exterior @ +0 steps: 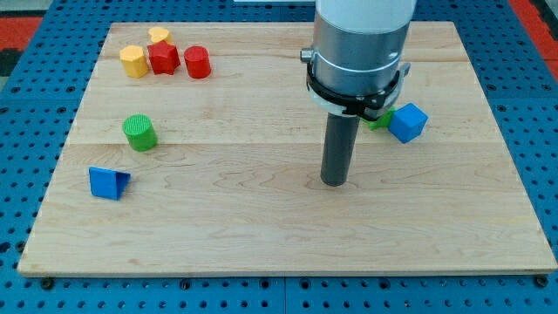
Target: Move your hand towards the bottom center
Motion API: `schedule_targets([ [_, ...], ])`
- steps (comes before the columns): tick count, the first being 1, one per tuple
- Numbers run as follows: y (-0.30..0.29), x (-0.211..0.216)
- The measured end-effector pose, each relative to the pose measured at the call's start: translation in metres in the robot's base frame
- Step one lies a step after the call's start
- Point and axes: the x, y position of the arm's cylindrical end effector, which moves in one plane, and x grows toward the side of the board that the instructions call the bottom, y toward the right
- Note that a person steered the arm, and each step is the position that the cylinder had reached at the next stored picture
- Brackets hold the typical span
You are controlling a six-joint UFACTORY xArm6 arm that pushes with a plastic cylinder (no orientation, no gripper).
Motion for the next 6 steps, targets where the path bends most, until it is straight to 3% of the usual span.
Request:
schedule_targets([
  [3,0.034,0.062],
  [6,0.034,0.083],
])
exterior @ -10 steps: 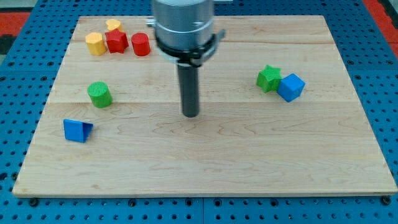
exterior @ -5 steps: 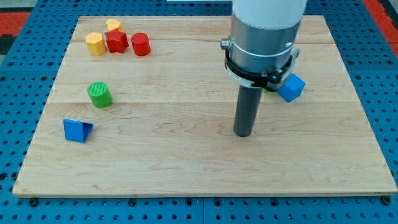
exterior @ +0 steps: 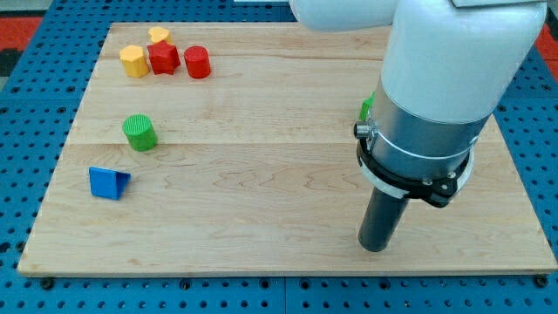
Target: Move your hand towards the bottom center
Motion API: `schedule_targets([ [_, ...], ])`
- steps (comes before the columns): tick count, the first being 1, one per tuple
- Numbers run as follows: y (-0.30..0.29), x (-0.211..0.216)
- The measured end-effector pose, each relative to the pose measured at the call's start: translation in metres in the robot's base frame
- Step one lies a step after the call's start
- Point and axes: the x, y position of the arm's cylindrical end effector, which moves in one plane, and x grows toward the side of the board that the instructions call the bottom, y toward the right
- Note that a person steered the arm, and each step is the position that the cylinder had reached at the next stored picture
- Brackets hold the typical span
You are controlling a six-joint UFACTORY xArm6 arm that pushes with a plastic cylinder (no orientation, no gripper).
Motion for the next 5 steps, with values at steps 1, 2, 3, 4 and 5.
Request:
schedule_targets([
  [1,0.001,0.000],
  [2,0.003,0.000],
  [3,0.010,0.000],
  [4,0.019,0.000],
  [5,0.024,0.001],
])
